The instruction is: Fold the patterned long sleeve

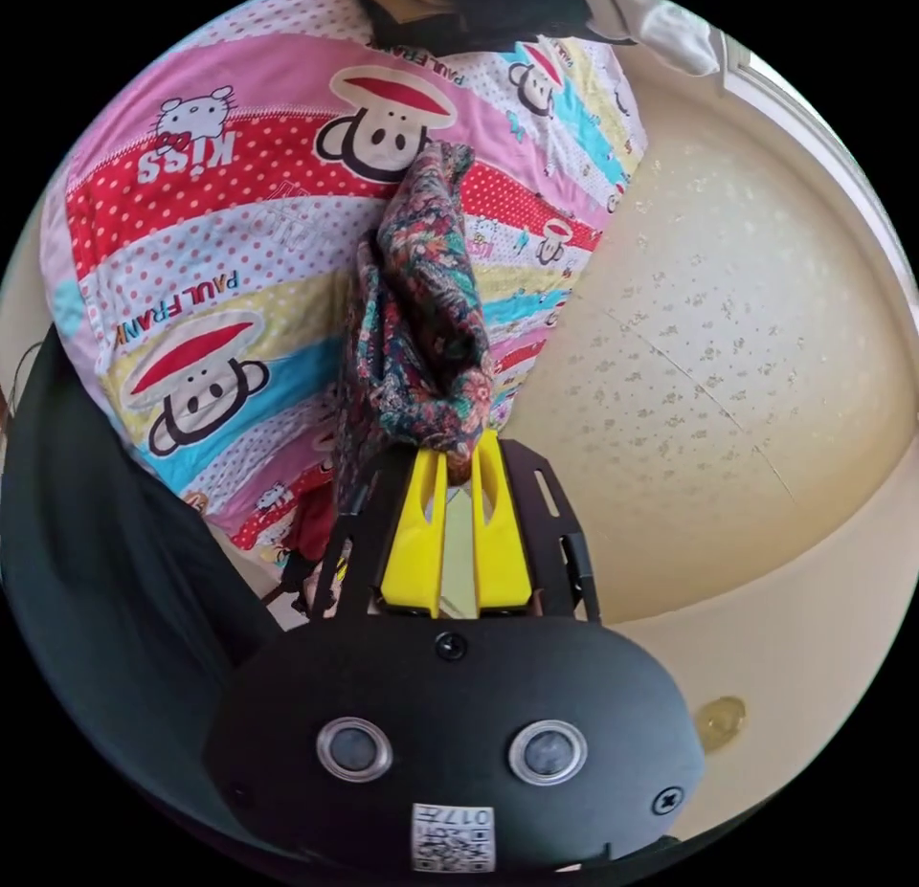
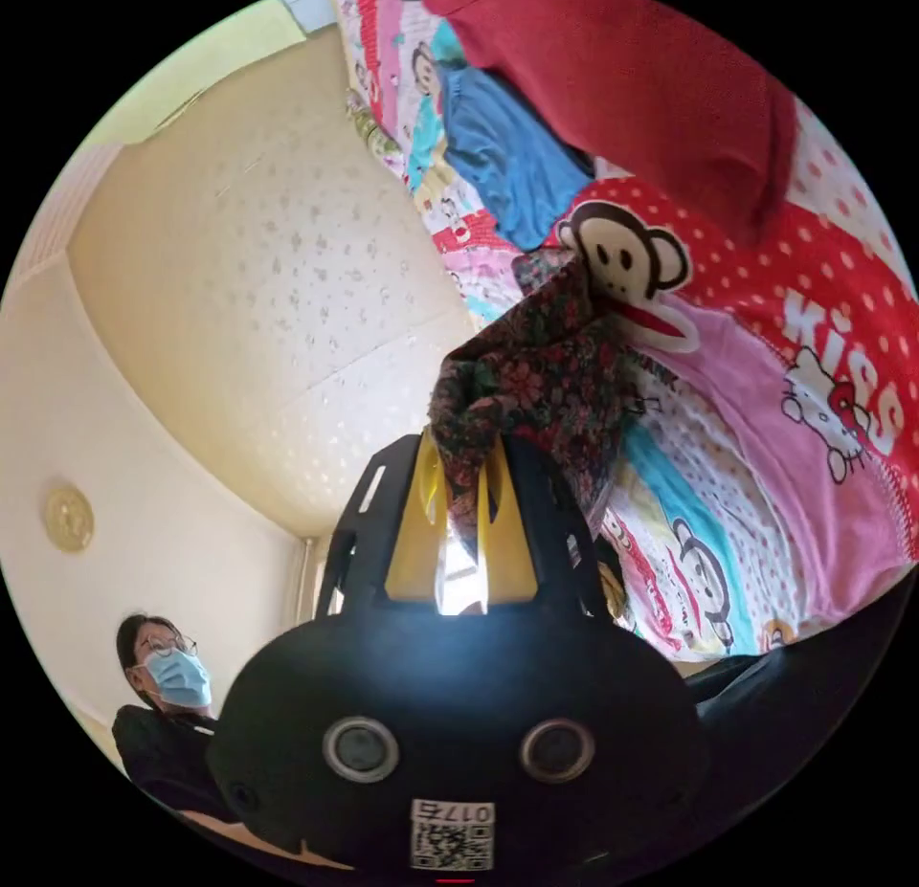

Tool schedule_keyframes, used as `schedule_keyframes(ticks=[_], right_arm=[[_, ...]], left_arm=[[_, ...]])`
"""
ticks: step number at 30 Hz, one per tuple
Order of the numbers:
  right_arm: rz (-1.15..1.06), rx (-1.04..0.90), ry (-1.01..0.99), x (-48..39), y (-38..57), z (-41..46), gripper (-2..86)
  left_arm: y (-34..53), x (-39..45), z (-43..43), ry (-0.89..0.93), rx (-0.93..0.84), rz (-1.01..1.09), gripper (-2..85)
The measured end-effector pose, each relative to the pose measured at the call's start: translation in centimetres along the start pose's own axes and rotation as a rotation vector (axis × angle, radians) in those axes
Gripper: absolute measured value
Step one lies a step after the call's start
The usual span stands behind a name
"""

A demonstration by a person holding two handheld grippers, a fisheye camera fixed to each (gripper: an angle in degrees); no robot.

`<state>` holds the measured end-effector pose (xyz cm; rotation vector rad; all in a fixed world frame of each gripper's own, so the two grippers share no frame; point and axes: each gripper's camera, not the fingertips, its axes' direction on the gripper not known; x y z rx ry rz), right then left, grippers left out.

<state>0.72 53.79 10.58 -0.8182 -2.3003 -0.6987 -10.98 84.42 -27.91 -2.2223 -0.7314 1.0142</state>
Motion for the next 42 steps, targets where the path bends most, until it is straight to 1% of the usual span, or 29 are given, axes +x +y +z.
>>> schedule_keyframes(ticks=[2,3,5,7,11,13,14,16,18,20,21,22,24,25,26,27,28,30,32,33,34,35,36,37,38,39,40,41,42], right_arm=[[-0.118,-0.107,0.010,-5.4,1.0,2.0,5.2],[-0.145,-0.130,0.003,-6.8,1.4,2.5,5.1],[-0.234,-0.204,-0.047,-11.6,3.4,3.9,4.7],[-0.272,-0.240,-0.094,-14.7,5.5,4.0,4.4],[-0.309,-0.254,-0.221,-20.2,11.2,2.1,4.2],[-0.323,-0.251,-0.270,-21.9,12.9,1.3,4.3],[-0.327,-0.249,-0.283,-22.7,13.3,1.3,4.4],[-0.329,-0.245,-0.263,-23.5,13.1,2.3,4.9],[-0.333,-0.247,-0.202,-23.3,11.5,4.4,5.5],[-0.276,-0.241,-0.116,-20.8,7.1,9.0,7.0],[-0.260,-0.230,-0.096,-19.9,5.7,10.3,8.2],[-0.224,-0.206,-0.077,-17.6,2.6,13.0,10.6],[-0.174,-0.174,-0.137,-14.3,-1.9,16.4,14.2],[-0.187,-0.113,-0.235,-12.8,-3.8,17.2,14.0],[-0.187,-0.001,-0.309,-12.1,-4.2,17.0,13.9],[-0.182,0.059,-0.329,-11.9,-4.0,16.9,13.9],[-0.196,0.125,-0.344,-12.0,-3.4,16.8,13.9],[-0.265,0.022,-0.308,-12.6,-3.2,17.6,14.1],[-0.361,-0.279,-0.146,-12.5,-2.7,18.3,14.5],[-0.375,-0.325,-0.091,-12.0,-2.3,18.0,14.6],[-0.383,-0.392,0.018,-10.4,-1.5,16.9,14.4],[-0.362,-0.443,0.119,-8.3,-0.9,15.4,14.3],[-0.344,-0.466,0.165,-7.1,-0.7,14.5,14.2],[-0.299,-0.487,0.252,-4.7,-0.3,12.5,14.1],[-0.242,-0.471,0.330,-2.4,-0.1,10.2,14.0],[-0.211,-0.451,0.361,-1.4,0.0,8.9,13.9],[-0.144,-0.383,0.396,0.4,0.0,6.4,13.9],[-0.082,-0.286,0.374,1.9,0.1,3.8,13.8],[-0.054,-0.235,0.347,2.4,0.1,2.6,13.7]], left_arm=[[0.4,-0.2,-1.3,0.076,-0.005,0.062,4.9],[0.7,-0.1,-2.3,0.120,-0.013,0.115,4.8],[1.4,0.2,-3.7,0.176,-0.035,0.205,4.8],[2.8,1.0,-5.9,0.238,-0.073,0.330,4.8],[6.4,2.5,-9.3,0.307,-0.133,0.505,4.8],[8.9,3.9,-11.0,0.337,-0.162,0.635,4.8],[9.4,4.3,-11.2,0.339,-0.165,0.664,4.8],[10.0,5.8,-11.0,0.323,-0.155,0.741,4.8],[8.7,6.8,-9.6,0.282,-0.140,0.765,4.9],[5.9,7.8,-7.3,0.205,-0.112,0.781,5.3],[3.3,8.5,-5.3,0.123,-0.088,0.773,5.7],[0.3,9.4,-2.7,0.060,-0.087,0.773,8.3],[-4.8,10.7,1.0,0.039,-0.128,0.830,11.5],[-8.2,10.3,2.4,0.095,-0.124,0.769,12.3],[-9.6,9.9,2.7,0.145,-0.106,0.721,12.3],[-11.3,8.7,2.6,0.299,-0.049,0.630,11.8],[-11.7,7.6,2.2,0.466,0.027,0.588,11.0],[-11.3,6.8,1.8,0.577,0.056,0.618,10.9],[-10.7,6.0,1.9,0.444,-0.025,0.671,11.1],[-10.2,4.8,1.9,0.293,-0.075,0.708,11.0],[-9.8,2.9,1.6,0.144,-0.103,0.723,10.8],[-9.8,1.7,1.4,0.080,-0.111,0.715,10.7],[-9.8,-0.9,0.8,-0.007,-0.123,0.676,10.6],[-10.0,-3.7,-0.1,-0.058,-0.123,0.617,10.4],[-10.1,-5.0,-0.6,-0.076,-0.116,0.585,10.4],[-10.3,-7.6,-1.7,-0.112,-0.088,0.517,10.6],[-10.5,-9.6,-2.7,-0.152,-0.055,0.457,11.1],[-10.6,-10.4,-3.2,-0.175,-0.040,0.433,11.4],[-10.9,-11.7,-4.1,-0.230,-0.011,0.393,12.1]])
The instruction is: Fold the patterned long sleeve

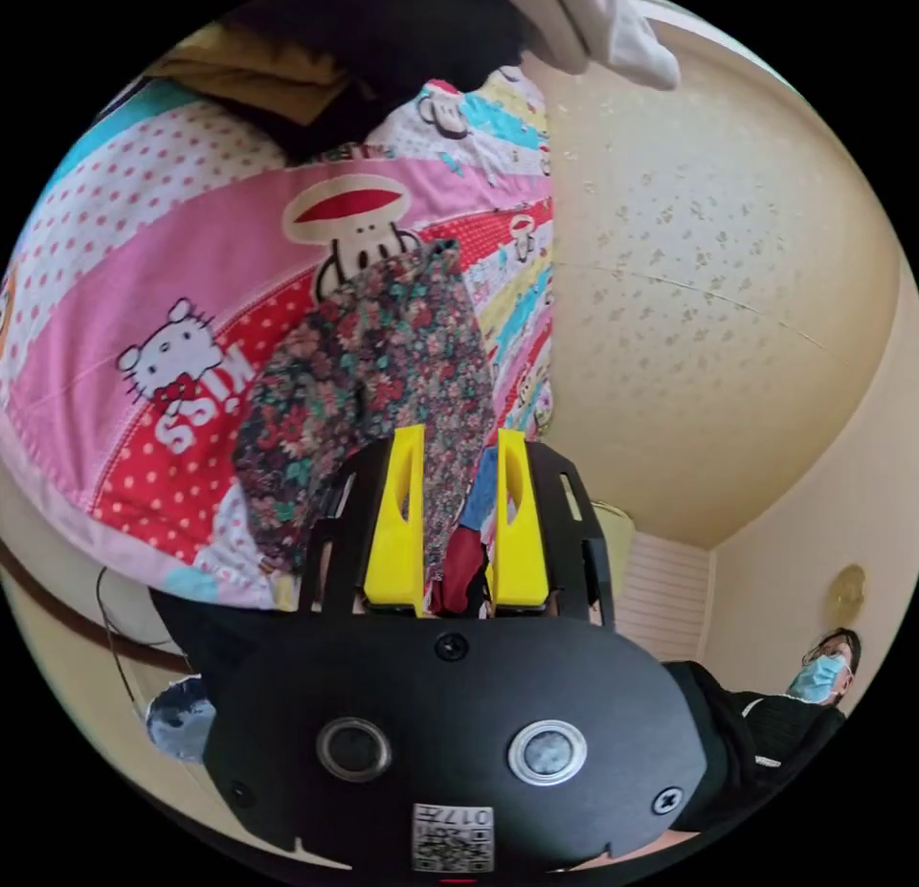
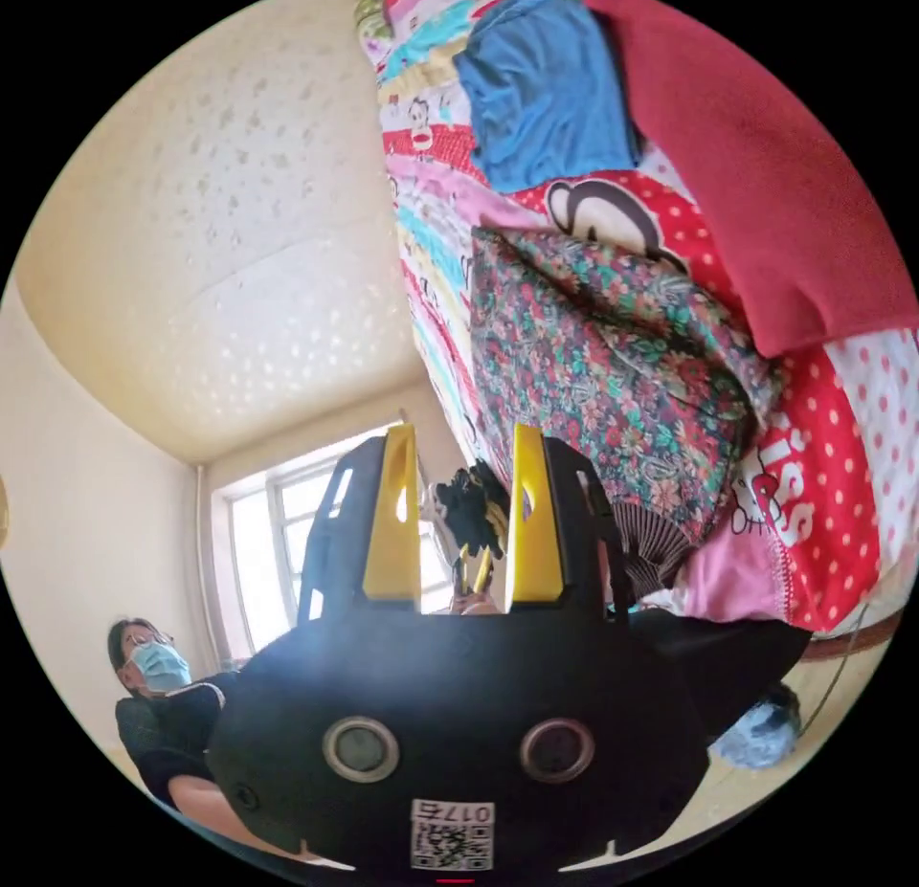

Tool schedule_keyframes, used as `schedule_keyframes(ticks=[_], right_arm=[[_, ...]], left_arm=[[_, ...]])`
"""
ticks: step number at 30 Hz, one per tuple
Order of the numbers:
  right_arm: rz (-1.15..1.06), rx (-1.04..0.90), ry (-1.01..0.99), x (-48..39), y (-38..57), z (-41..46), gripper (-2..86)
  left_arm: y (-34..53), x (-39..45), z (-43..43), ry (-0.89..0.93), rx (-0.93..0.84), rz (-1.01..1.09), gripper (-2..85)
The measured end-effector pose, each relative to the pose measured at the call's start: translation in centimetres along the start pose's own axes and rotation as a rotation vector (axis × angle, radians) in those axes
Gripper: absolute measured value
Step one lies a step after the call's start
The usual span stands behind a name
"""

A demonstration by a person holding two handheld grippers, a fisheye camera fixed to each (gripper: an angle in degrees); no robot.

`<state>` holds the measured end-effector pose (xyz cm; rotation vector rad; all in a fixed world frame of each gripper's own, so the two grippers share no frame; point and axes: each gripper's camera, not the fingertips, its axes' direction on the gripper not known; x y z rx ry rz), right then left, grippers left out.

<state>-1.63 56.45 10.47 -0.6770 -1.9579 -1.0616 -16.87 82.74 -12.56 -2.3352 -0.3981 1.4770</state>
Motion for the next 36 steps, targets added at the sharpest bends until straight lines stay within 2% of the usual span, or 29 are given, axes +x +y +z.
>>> schedule_keyframes(ticks=[2,5,7,11,14,17,19,21,26,29,31,33,35,36], right_arm=[[0.099,0.207,-0.156,2.7,1.9,-2.8,13.2],[0.155,0.325,-0.193,3.6,3.8,-4.1,12.6],[0.147,0.317,-0.108,2.9,4.3,-4.2,12.5],[0.119,0.239,0.026,1.2,4.1,-3.0,12.4],[0.090,0.200,0.063,-0.1,3.9,-1.9,12.5],[0.060,0.190,0.083,-1.0,4.3,-0.8,12.5],[0.060,0.188,0.086,-0.9,4.7,-0.1,12.5],[0.064,0.188,0.088,-0.7,5.3,0.5,12.5],[0.093,0.234,0.040,1.1,7.7,1.2,12.4],[0.101,0.295,-0.007,2.0,9.1,1.2,12.1],[0.105,0.319,-0.031,2.5,9.7,1.3,12.0],[0.103,0.340,-0.050,2.8,10.1,1.5,11.9],[0.098,0.358,-0.059,3.0,10.3,1.7,11.7],[0.097,0.361,-0.060,3.1,10.3,1.8,11.6]], left_arm=[[0.0,-1.0,-0.8,-0.111,0.023,-0.006,13.3],[-1.0,-1.4,-1.2,-0.313,0.020,0.063,13.8],[-2.1,-1.9,-0.7,-0.409,-0.035,0.114,13.3],[-4.2,-2.4,0.6,-0.365,-0.092,0.151,14.5],[-6.1,-1.0,2.6,-0.412,-0.178,0.279,16.2],[-7.7,0.2,5.6,-0.509,-0.361,0.402,16.5],[-8.1,1.4,8.3,-0.655,-0.512,0.517,14.2],[-8.2,2.4,9.5,-0.708,-0.554,0.571,10.7],[-9.6,4.8,10.9,-0.619,-0.575,0.611,4.1],[-10.2,6.6,10.5,-0.492,-0.588,0.658,1.3],[-10.5,8.8,9.2,-0.314,-0.619,0.692,0.2],[-10.5,10.7,7.9,-0.244,-0.640,0.714,-0.2],[-10.0,12.3,6.0,-0.281,-0.632,0.758,-0.4],[-9.9,12.8,4.7,-0.365,-0.615,0.764,-0.5]])
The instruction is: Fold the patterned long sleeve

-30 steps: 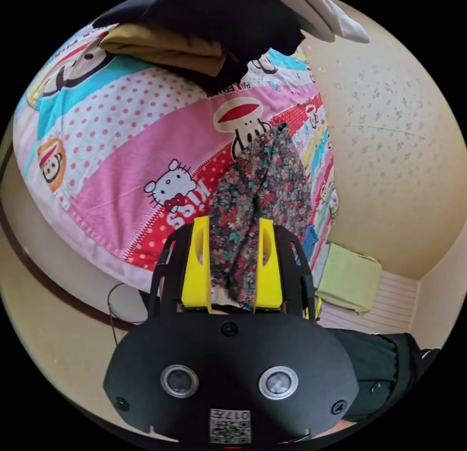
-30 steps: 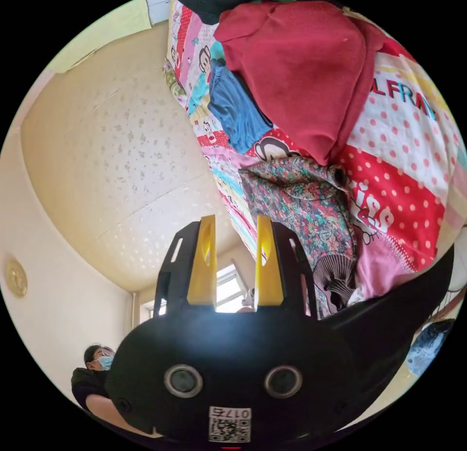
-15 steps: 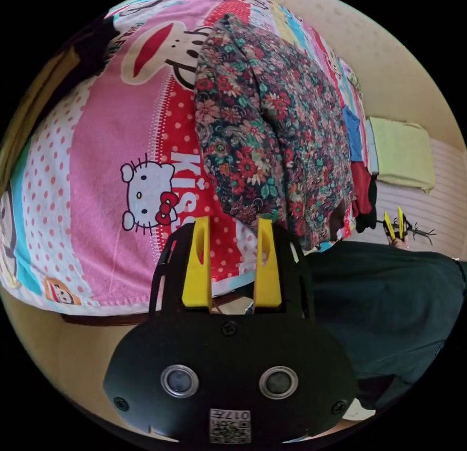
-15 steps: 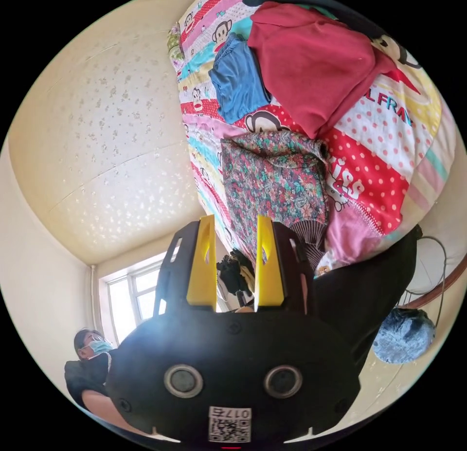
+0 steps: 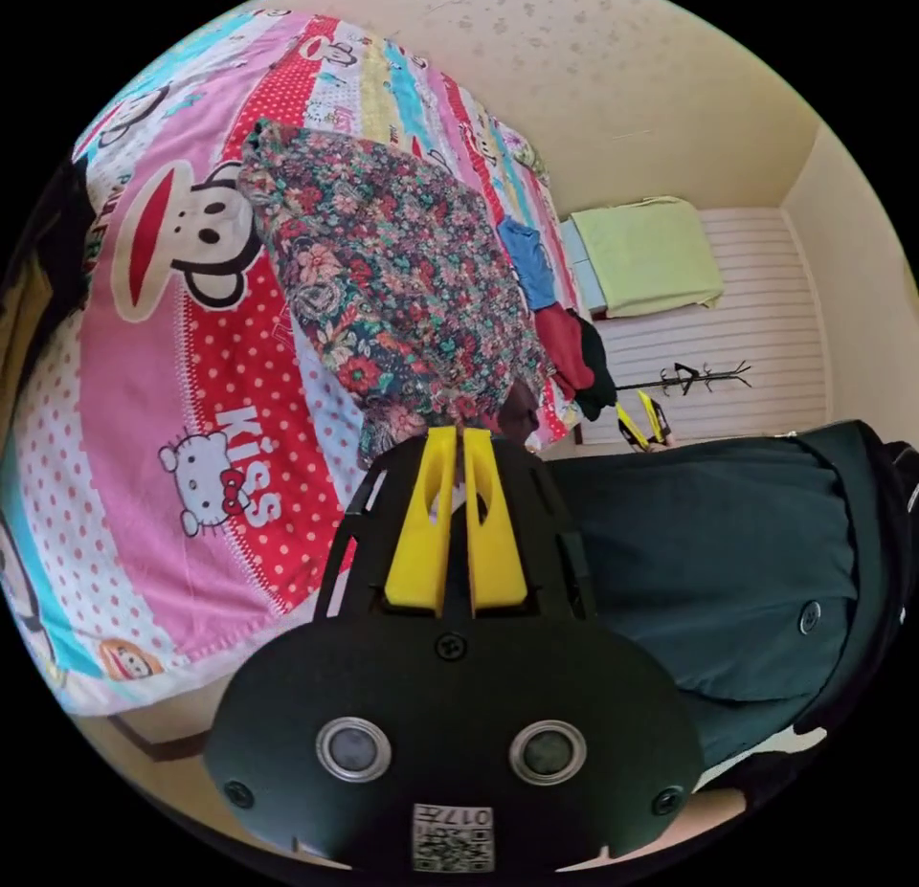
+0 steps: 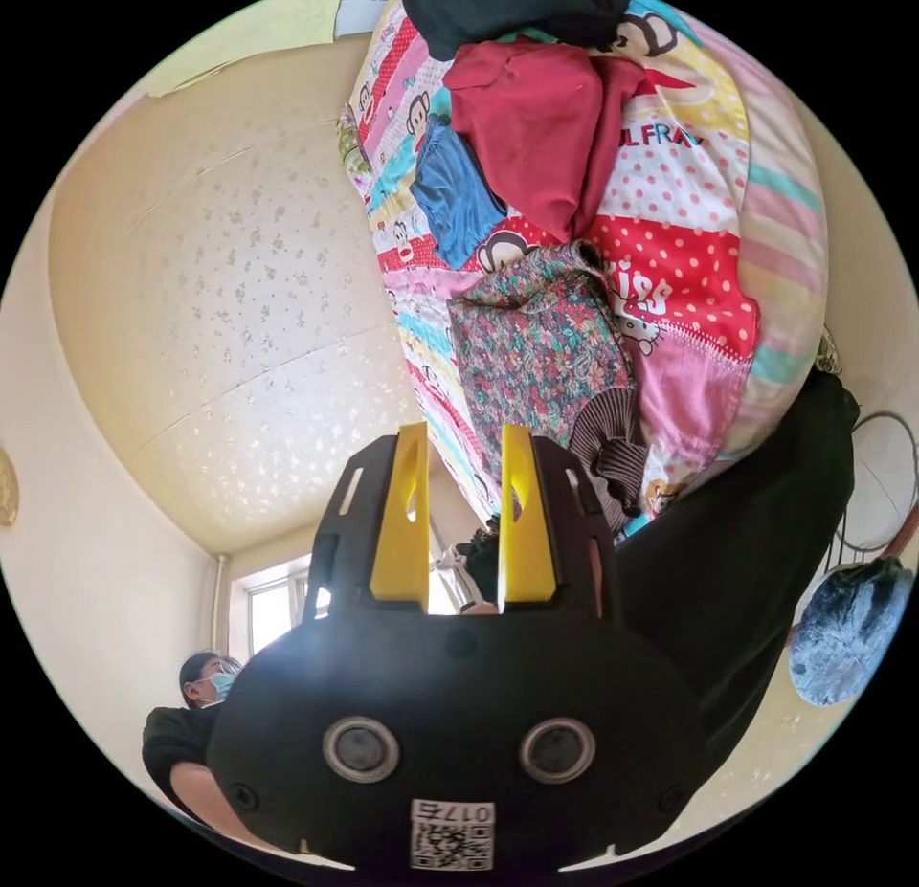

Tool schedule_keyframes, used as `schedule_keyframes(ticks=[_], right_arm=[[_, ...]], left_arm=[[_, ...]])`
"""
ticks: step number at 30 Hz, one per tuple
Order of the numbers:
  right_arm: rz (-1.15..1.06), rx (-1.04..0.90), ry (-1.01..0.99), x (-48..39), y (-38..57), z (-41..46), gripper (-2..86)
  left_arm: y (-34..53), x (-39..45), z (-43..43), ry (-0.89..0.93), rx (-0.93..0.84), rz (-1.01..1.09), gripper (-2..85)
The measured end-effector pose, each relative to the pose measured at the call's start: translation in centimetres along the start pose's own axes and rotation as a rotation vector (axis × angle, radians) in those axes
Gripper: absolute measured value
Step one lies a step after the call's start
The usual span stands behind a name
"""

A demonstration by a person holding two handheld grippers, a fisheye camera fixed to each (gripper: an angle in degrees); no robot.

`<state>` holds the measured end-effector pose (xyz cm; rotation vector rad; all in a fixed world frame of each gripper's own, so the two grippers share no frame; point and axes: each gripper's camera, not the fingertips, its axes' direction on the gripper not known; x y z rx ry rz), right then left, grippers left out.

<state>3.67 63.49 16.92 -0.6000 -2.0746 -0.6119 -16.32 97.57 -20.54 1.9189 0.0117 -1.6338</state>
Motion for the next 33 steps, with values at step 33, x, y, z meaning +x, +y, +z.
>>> schedule_keyframes(ticks=[33], right_arm=[[-0.033,-0.085,-0.013,0.8,-6.8,3.6,11.4]], left_arm=[[7.9,-5.9,0.4,0.095,0.140,-0.451,0.9]])
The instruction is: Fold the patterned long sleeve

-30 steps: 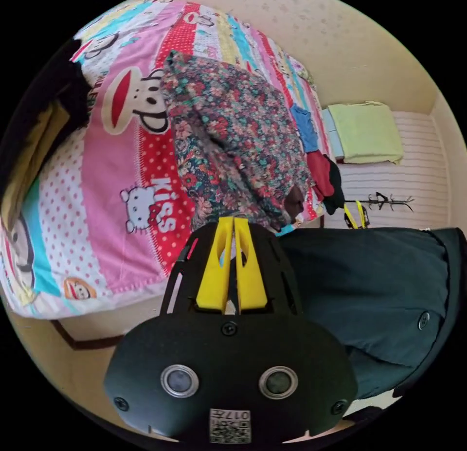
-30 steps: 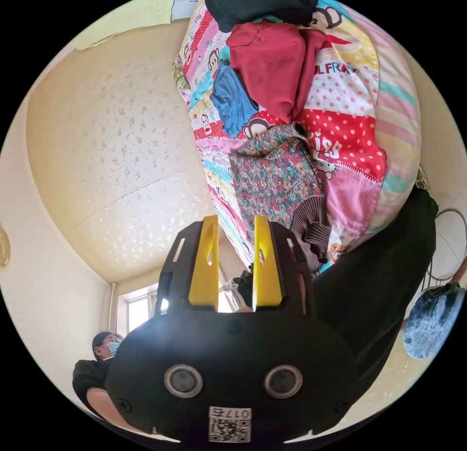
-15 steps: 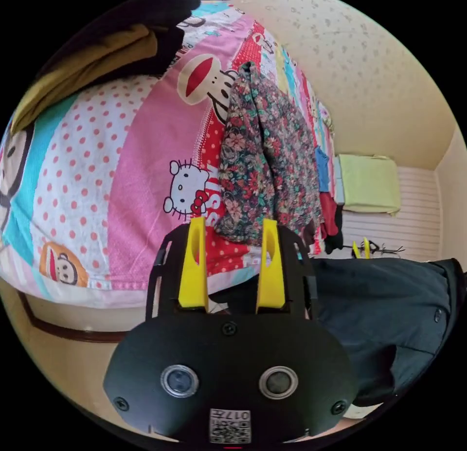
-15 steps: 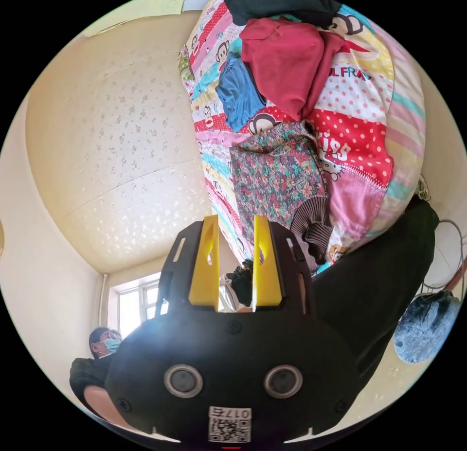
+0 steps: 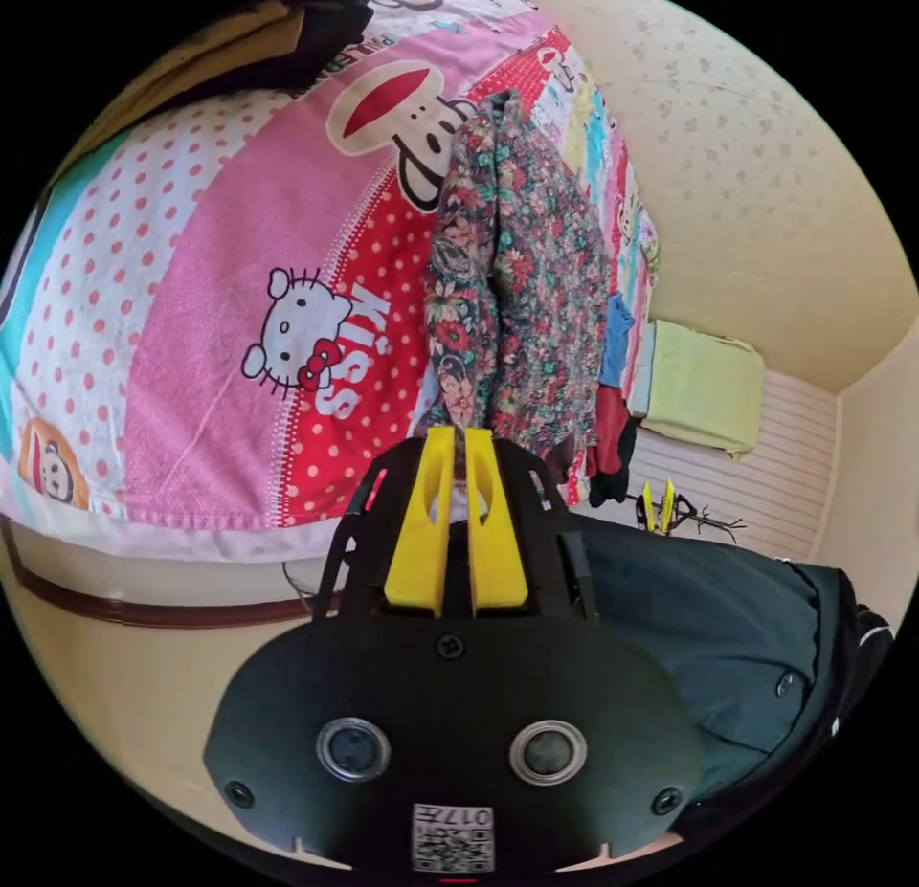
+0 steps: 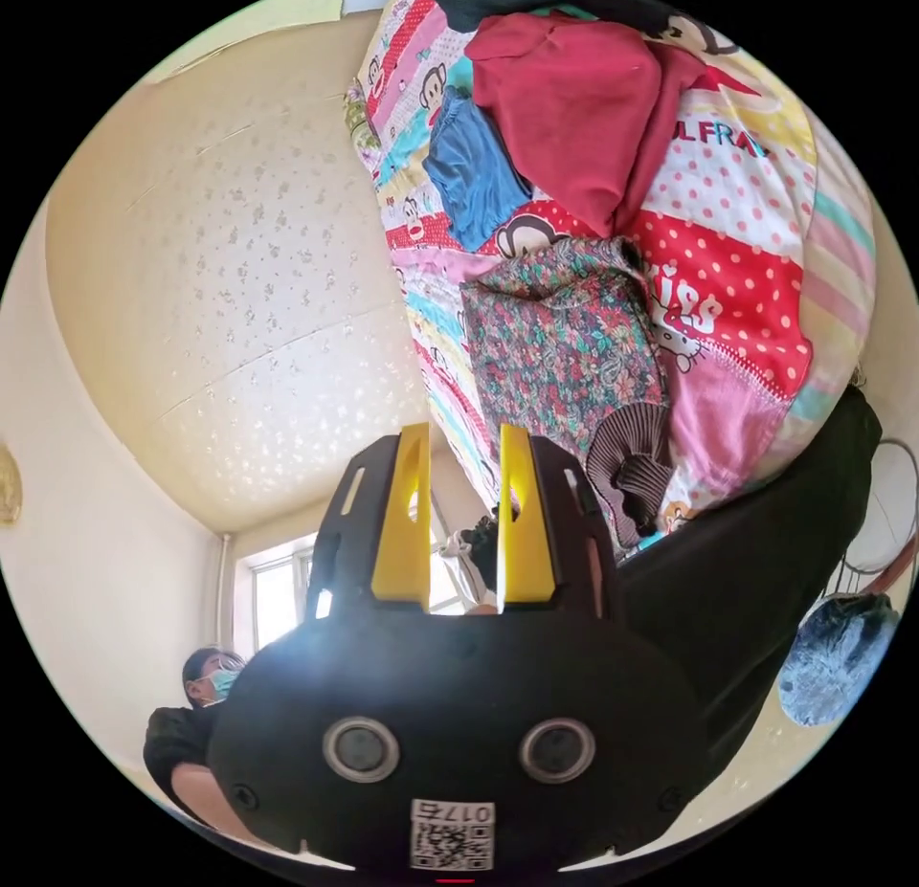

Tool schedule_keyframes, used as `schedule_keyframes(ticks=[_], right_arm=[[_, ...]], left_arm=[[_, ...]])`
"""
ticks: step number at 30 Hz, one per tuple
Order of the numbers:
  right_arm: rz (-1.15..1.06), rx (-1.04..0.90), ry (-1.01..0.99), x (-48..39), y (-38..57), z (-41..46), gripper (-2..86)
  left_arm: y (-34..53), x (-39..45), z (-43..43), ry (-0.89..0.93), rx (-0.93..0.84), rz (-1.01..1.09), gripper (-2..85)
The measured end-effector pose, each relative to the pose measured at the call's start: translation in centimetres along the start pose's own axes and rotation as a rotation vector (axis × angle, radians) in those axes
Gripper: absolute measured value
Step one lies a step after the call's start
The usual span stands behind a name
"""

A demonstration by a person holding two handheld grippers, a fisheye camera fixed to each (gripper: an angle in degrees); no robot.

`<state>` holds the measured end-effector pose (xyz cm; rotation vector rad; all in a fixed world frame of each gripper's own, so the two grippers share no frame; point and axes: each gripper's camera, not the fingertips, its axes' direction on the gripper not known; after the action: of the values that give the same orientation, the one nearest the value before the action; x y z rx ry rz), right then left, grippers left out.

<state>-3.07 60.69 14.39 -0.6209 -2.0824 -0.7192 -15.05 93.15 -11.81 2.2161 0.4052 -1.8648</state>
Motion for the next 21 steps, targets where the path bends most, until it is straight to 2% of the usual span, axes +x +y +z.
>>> schedule_keyframes(ticks=[3,5,6,11,13,16,21], right_arm=[[-0.063,-0.147,0.160,-1.9,-2.1,3.0,12.6],[-0.172,-0.374,0.339,-4.8,-3.4,8.9,15.2],[-0.200,-0.429,0.371,-5.6,-3.5,10.7,16.0],[-0.429,-0.832,0.461,-12.9,-1.1,30.1,18.6],[-0.502,-0.924,0.508,-14.6,1.0,36.5,18.5],[-0.649,-1.050,0.682,-14.9,5.9,45.9,18.3],[-0.794,-1.202,0.967,-9.6,13.4,55.0,17.5]], left_arm=[[1.6,2.9,-1.0,0.025,0.040,0.072,0.6],[2.0,5.2,-0.7,0.007,0.016,0.128,0.7],[2.1,6.7,-0.2,-0.007,-0.003,0.161,0.7],[1.9,12.7,2.9,-0.116,-0.077,0.292,0.8],[2.2,15.0,4.0,-0.209,-0.102,0.355,1.0],[3.5,16.7,4.7,-0.314,-0.084,0.391,1.4],[6.0,16.0,5.6,-0.264,-0.015,0.317,1.5]])
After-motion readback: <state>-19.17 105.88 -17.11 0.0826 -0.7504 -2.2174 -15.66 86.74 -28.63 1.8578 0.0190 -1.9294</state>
